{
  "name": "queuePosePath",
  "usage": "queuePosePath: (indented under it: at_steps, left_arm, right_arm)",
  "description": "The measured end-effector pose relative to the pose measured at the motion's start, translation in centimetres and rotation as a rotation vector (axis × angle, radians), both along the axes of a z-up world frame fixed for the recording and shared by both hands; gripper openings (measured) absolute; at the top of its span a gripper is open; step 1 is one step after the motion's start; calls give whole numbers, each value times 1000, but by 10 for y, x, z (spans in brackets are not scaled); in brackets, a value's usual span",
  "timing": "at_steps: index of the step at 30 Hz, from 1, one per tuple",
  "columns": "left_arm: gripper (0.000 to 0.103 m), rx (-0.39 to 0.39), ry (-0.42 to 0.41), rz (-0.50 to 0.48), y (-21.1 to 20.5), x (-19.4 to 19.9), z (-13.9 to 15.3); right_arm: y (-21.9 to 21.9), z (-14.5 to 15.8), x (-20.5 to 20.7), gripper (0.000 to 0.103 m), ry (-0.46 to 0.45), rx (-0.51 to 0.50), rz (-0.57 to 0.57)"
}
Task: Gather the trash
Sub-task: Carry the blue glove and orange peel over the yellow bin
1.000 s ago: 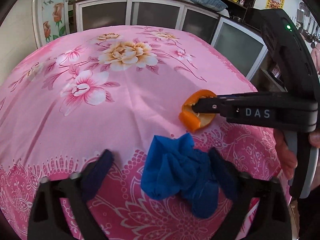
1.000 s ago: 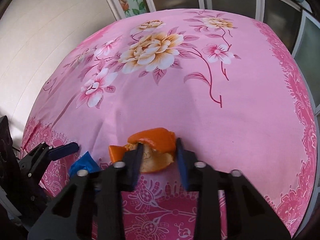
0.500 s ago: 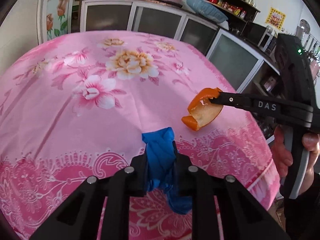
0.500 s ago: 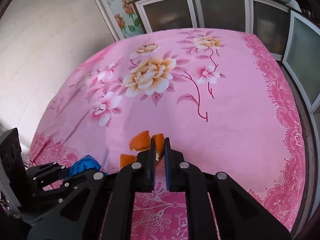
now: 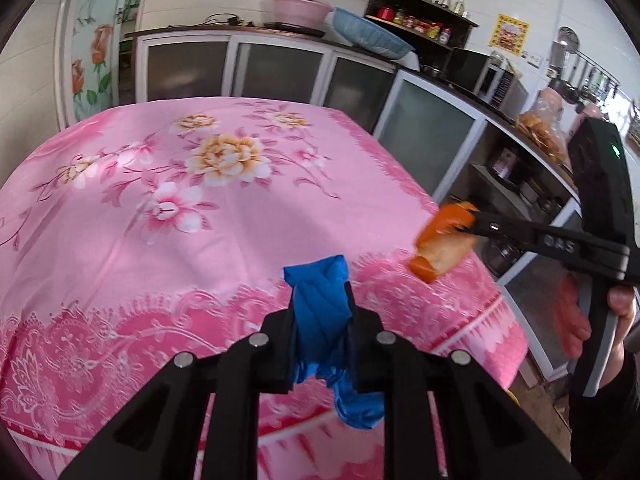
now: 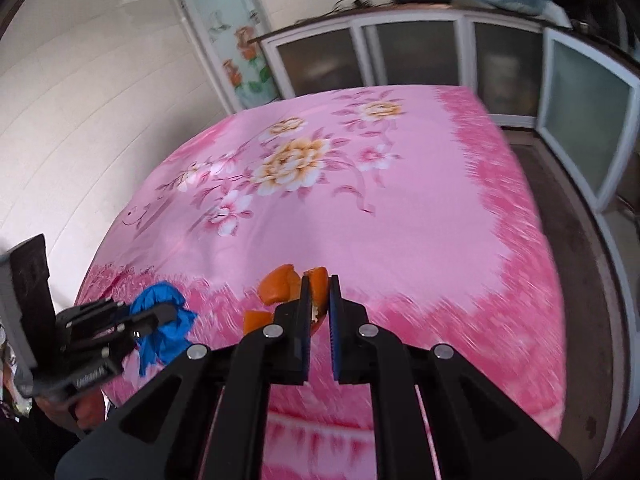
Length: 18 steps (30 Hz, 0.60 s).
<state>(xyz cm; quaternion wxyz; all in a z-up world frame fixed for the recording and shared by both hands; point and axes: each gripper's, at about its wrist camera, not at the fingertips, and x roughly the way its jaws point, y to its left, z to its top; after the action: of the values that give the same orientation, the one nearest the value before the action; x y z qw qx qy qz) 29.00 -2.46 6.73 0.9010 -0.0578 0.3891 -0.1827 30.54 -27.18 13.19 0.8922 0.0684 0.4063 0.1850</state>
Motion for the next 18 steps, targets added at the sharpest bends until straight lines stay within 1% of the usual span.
queuePosePath:
  at_steps: [4, 9, 11, 18]
  left_arm:
    - [17, -15, -19, -66, -25, -18, 4]
    - [17, -20, -32, -194, -77, -41, 4]
    - [17, -21, -33, -254, -104, -52, 3]
    - [17, 0, -47, -467, -200, -93, -3]
  right_arm:
    - [-41, 3, -45, 7, -21, -22, -91]
    - [-100, 5, -115, 7, -42, -45, -227]
    - [-126, 4, -146, 7, -44, -45, -293]
    - [-193, -5, -232, 7, -42, -68, -481]
